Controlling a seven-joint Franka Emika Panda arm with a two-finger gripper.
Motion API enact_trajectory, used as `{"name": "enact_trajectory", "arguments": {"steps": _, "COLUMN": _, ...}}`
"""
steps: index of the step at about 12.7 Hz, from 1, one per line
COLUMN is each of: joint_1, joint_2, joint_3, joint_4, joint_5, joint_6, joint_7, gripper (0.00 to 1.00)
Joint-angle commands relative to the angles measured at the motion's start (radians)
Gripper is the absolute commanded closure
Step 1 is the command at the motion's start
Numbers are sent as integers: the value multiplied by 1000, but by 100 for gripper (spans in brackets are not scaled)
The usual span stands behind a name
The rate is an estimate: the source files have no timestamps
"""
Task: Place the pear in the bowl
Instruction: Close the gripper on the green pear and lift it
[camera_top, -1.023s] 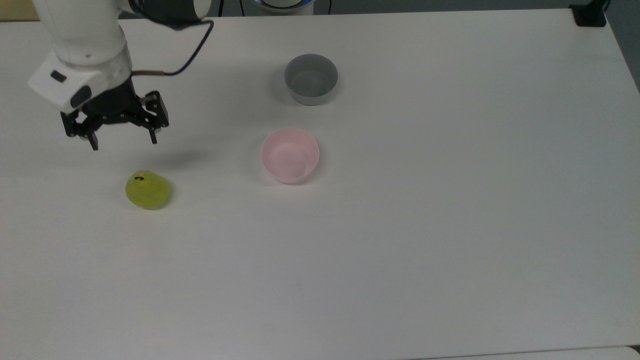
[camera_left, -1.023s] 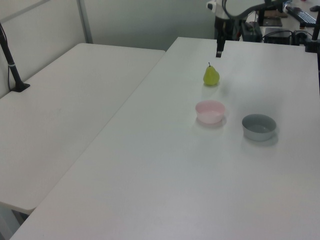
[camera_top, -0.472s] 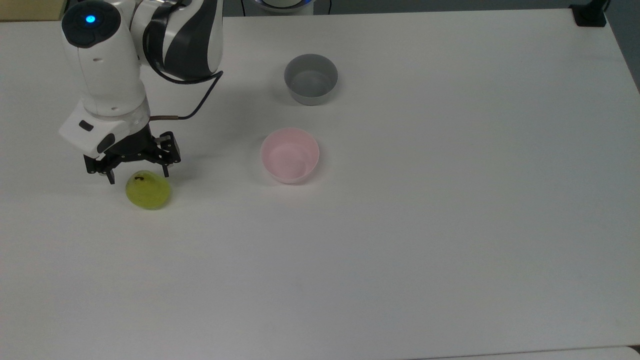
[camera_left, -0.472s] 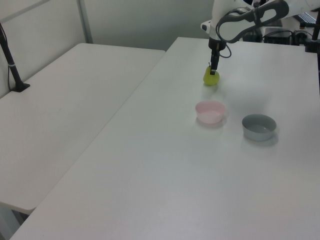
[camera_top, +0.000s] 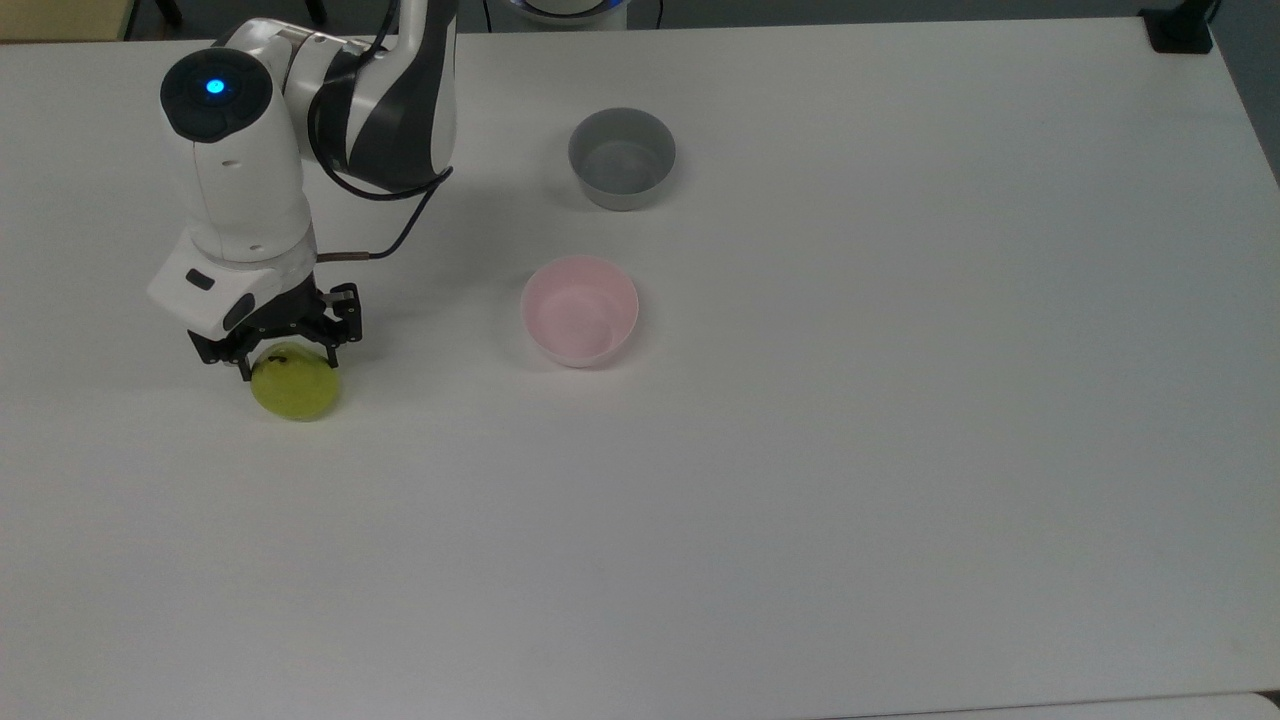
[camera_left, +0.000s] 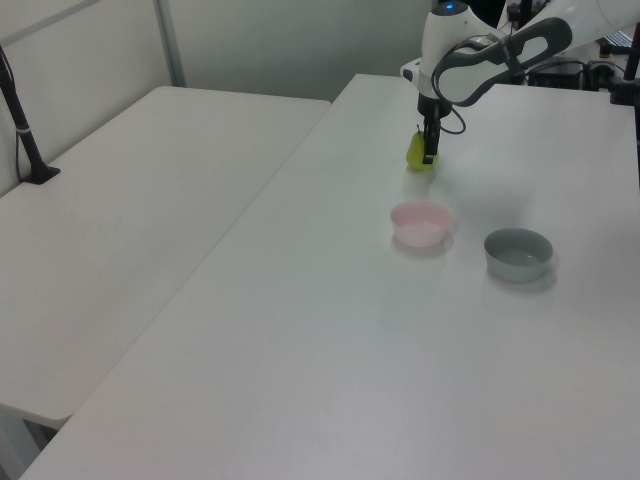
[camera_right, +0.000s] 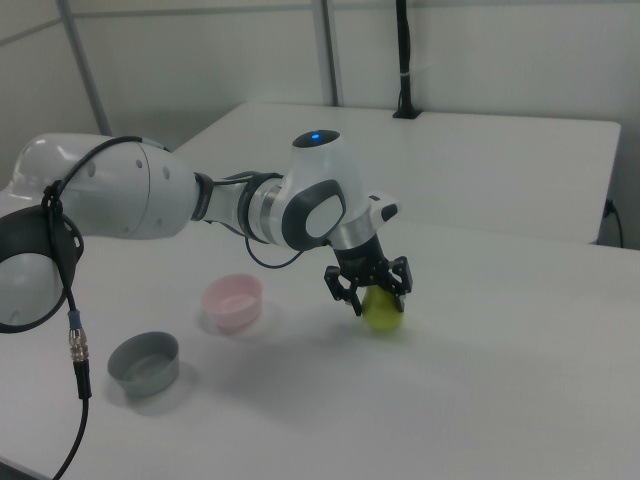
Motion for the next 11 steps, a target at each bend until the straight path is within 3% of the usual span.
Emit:
{"name": "enact_trajectory", "arguments": {"steps": 1, "joint_1": 2, "joint_2": -26, "joint_3": 2, "joint_4": -38, "joint_5": -16, "joint_6": 25, "joint_7": 51, "gripper": 100}}
{"name": "enact_trajectory", "arguments": {"steps": 5, "joint_1": 2, "joint_2": -74, "joint_3": 7, "joint_4": -35, "joint_5": -10, "joint_6": -3, "joint_7": 56, "gripper": 100}}
{"name": "enact_trajectory", "arguments": {"steps": 7, "joint_1": 10, "joint_2": -129, "joint_3": 7, "joint_4": -29, "joint_5": -1, "joint_6": -85, "joint_7": 58, "gripper": 100}}
{"name": "enact_trajectory", "arguments": {"steps": 11, "joint_1": 43, "joint_2": -248, "joint_3": 13, "joint_4": 12, "joint_5": 82, "joint_6": -301, "joint_7": 70, "gripper": 100}}
